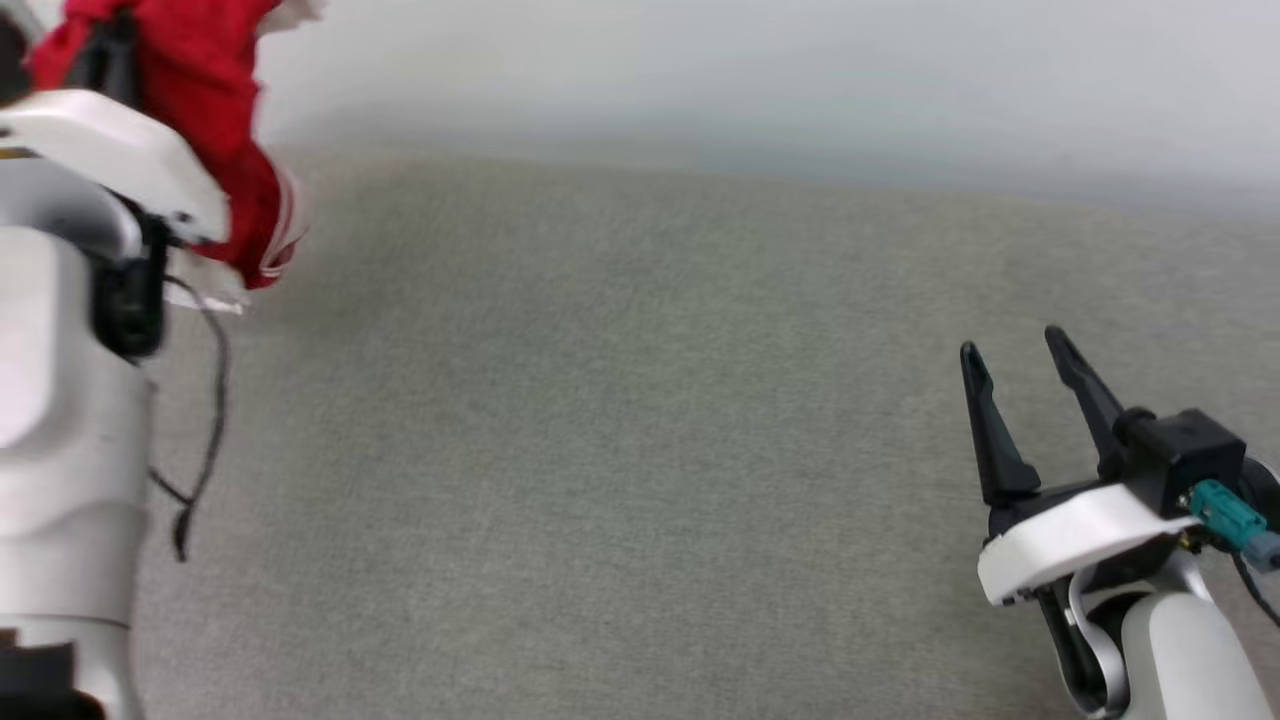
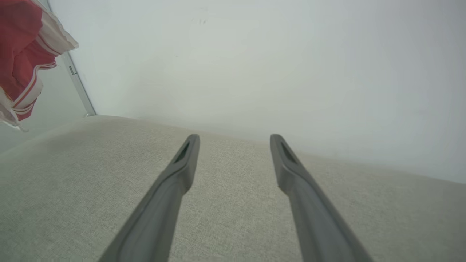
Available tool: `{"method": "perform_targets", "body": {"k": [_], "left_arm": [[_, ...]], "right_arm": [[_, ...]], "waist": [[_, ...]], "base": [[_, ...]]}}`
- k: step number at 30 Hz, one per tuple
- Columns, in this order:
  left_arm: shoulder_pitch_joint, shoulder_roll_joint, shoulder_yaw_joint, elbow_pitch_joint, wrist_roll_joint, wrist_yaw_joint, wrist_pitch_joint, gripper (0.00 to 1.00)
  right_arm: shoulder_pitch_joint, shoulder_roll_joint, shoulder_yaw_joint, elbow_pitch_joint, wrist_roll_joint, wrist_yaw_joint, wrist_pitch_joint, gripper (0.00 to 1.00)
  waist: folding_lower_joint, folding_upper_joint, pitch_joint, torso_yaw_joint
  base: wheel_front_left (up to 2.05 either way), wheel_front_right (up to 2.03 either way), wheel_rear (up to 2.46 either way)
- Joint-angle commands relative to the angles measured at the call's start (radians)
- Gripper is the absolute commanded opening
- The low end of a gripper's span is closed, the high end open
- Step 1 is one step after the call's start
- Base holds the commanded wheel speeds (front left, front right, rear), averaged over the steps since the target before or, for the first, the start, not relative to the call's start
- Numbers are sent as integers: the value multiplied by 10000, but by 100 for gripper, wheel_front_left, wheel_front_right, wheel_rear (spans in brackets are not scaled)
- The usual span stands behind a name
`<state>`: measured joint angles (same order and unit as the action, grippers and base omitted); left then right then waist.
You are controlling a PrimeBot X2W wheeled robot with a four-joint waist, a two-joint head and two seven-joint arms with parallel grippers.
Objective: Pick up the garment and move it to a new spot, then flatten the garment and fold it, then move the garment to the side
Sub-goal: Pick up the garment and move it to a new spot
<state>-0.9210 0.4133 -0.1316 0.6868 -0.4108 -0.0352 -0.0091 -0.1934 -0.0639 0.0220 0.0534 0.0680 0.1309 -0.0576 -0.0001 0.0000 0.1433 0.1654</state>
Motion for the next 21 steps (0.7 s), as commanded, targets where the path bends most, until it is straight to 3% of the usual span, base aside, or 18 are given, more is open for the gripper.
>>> {"method": "perform_targets", "body": {"k": [1,7,8,13,17,21], "left_arm": [[252,-145,-108,-165,46,-50,-86,0],[1153,-1142,-746,-1681,43,-36,-355,0],[1596,-1543,-1026,-2119,21,-44,-403,0],[2324,-2283,-1610,-2808,-38,-161,-557,0],[3106,-3037,-2483,-3315,2,-282,-654,0],[4124,-3399,-3473,-3619,-110,-360,-560,0]], "right_arm": [[165,25,-27,-25,-21,-3,21,100],[532,112,28,-235,-39,-3,205,100],[618,122,50,-329,-49,-3,246,100],[766,133,97,-452,16,-3,336,100],[851,139,-87,-598,53,-3,344,100],[921,146,-204,-704,203,-3,309,100]], "waist": [[1,0,-288,-308],[1,0,-634,-1175],[1,0,-669,-1510],[1,0,-634,-2233],[1,0,-440,-2800],[1,0,-218,-3189]], "base": [[0,0,0],[0,0,0],[0,0,0],[0,0,0],[0,0,0],[0,0,0]]}}
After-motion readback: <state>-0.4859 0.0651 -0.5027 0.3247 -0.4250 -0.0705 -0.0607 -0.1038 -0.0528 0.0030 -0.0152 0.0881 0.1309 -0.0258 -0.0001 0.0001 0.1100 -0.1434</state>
